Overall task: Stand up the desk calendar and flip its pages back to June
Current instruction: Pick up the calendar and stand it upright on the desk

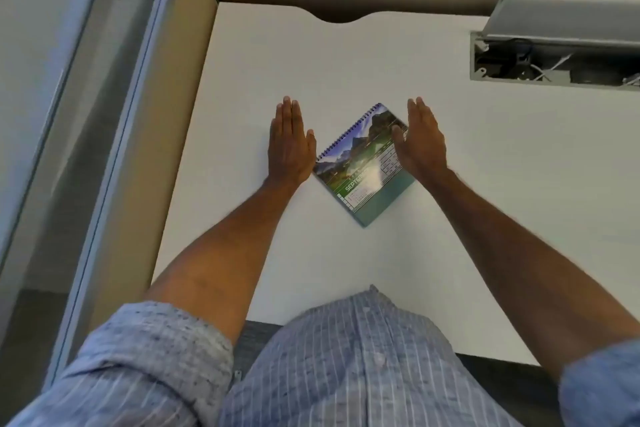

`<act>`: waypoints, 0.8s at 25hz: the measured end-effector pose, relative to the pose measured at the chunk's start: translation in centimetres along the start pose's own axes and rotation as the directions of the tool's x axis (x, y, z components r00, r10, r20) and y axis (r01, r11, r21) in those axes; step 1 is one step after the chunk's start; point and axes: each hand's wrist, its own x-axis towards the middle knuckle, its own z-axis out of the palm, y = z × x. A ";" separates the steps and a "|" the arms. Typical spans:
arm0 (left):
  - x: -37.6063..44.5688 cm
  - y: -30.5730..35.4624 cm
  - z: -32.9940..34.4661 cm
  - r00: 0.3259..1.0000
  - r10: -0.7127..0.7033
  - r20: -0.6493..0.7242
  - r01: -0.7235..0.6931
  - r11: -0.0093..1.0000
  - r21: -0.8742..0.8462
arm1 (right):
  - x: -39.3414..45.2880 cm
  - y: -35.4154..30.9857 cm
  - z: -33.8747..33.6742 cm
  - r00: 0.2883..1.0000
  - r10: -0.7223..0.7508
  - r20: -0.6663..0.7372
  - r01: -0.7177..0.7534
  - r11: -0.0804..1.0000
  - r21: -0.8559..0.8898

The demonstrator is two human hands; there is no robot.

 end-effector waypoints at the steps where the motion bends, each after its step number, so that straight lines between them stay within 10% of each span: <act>1: -0.4 0.1 0.5 0.997 -0.017 0.072 0.020 0.999 -0.038 | -0.1 0.4 0.4 0.999 0.029 0.013 -0.029 1.000 0.003; 9: -3.1 1.0 3.1 0.903 -0.265 0.338 0.333 0.929 -0.163 | -1.2 3.1 2.6 0.962 0.274 -0.005 -0.273 0.960 -0.057; 20: -2.5 1.7 3.7 0.765 -0.431 0.479 0.643 0.562 -0.520 | 0.1 3.7 2.6 0.911 0.411 0.043 -0.413 0.902 0.126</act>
